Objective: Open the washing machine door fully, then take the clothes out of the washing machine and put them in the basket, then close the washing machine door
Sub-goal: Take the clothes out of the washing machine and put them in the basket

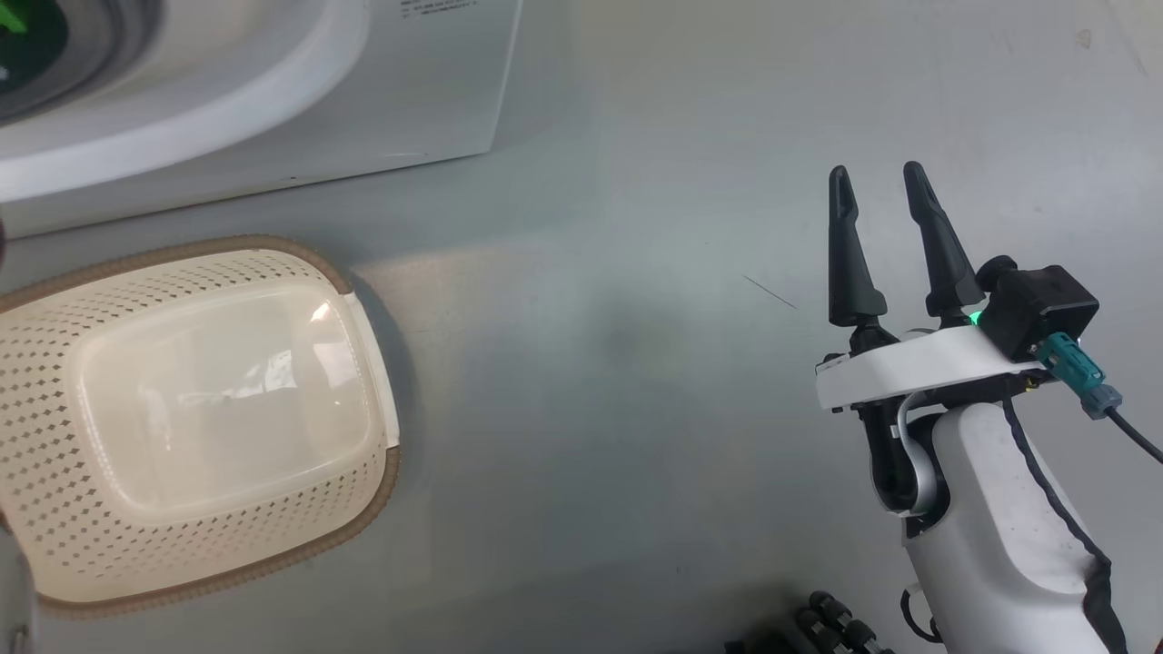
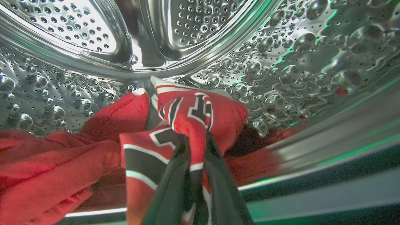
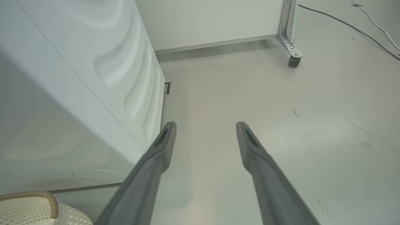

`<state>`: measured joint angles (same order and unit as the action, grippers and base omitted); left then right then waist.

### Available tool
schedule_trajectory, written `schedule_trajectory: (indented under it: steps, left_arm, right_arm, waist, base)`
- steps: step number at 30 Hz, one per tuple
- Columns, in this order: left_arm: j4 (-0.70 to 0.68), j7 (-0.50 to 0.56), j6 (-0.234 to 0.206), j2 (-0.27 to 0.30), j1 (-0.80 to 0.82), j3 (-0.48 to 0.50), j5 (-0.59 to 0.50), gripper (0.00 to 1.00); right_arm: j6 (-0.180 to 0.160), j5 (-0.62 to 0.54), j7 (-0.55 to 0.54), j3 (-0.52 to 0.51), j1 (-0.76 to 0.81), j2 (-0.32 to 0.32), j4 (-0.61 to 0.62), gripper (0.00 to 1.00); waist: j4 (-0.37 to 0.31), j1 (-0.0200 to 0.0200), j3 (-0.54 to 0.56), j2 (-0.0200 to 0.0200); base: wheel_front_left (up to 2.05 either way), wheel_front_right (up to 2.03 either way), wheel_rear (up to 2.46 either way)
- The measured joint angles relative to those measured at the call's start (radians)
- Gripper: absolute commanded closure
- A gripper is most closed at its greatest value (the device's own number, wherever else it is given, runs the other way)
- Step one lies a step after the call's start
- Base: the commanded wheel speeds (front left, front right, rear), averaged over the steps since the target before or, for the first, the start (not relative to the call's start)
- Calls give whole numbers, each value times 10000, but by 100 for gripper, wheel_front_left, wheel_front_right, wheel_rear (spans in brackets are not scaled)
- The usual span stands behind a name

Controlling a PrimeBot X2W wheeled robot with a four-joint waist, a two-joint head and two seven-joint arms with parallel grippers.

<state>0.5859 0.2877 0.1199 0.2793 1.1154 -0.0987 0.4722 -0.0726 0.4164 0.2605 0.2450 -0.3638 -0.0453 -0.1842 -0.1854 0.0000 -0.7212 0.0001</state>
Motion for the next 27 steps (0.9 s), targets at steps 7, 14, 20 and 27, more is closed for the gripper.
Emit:
schedule_trajectory:
  steps: [7, 14, 20, 27]
  left_arm:
    - [234, -1087, 2, -627, -1004, -69, 174, 100]
    - [454, -2190, 8, -1290, -1969, -376, 407, 100]
    - [531, -2968, 8, -1636, -2786, -752, 527, 100]
    - [529, -3582, 10, -1774, -3459, -1210, 654, 100]
  right_arm:
    - [98, -405, 0, -330, 27, -4, -284, 0]
    - [205, -673, 0, -652, 154, -8, -531, 0]
    - [301, -857, 0, -897, 516, -13, -708, 0]
    - [426, -999, 0, -1131, 753, -58, -840, 0]
  waist:
    - [412, 0, 567, 0]
    - [898, 0, 1187, 0]
    - [1284, 0, 1757, 0]
    - [1613, -1, 2310, 0]
  base:
    - [0, 0, 0]
    - [0, 0, 0]
    - [0, 0, 0]
    - [0, 0, 0]
